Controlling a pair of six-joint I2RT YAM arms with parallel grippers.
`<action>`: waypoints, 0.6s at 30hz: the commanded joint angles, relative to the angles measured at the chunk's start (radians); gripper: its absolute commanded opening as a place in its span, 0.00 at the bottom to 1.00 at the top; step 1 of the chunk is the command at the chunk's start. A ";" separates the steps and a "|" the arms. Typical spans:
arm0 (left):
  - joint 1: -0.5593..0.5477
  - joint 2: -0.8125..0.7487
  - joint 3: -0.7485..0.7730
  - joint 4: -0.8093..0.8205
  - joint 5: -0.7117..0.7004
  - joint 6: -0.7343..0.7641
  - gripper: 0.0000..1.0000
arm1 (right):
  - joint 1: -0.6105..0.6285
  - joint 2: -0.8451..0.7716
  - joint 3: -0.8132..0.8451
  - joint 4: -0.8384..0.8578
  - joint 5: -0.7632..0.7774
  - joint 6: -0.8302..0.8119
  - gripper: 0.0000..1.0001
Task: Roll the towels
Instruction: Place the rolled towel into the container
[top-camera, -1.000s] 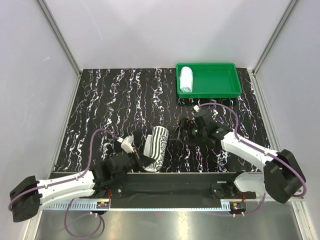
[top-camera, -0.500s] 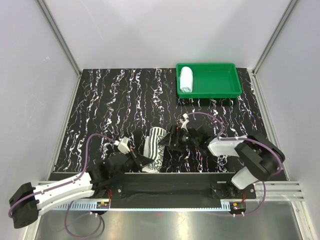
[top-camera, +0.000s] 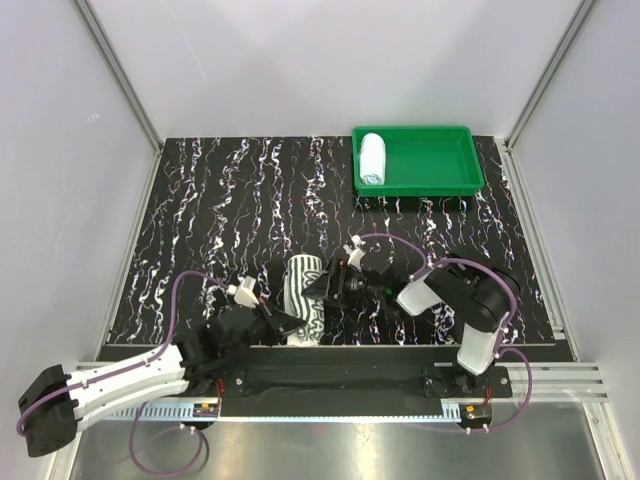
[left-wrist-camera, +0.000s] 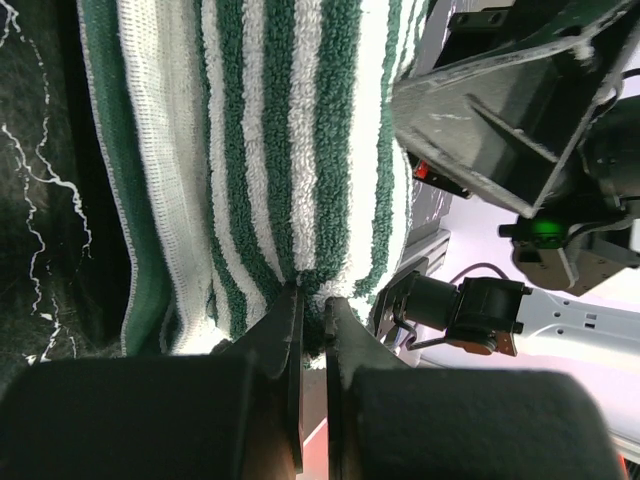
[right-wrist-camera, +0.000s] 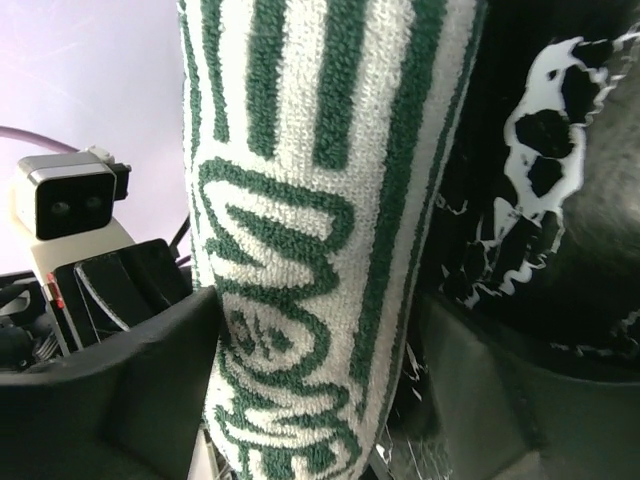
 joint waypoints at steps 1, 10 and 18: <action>0.004 0.012 -0.207 -0.036 0.015 -0.002 0.00 | 0.029 0.053 -0.014 0.109 -0.016 0.030 0.78; 0.002 0.023 -0.076 -0.181 -0.028 0.150 0.48 | 0.037 -0.018 0.020 0.007 0.010 -0.010 0.17; 0.002 0.043 0.193 -0.438 -0.120 0.328 0.78 | -0.040 -0.240 0.190 -0.486 0.062 -0.188 0.15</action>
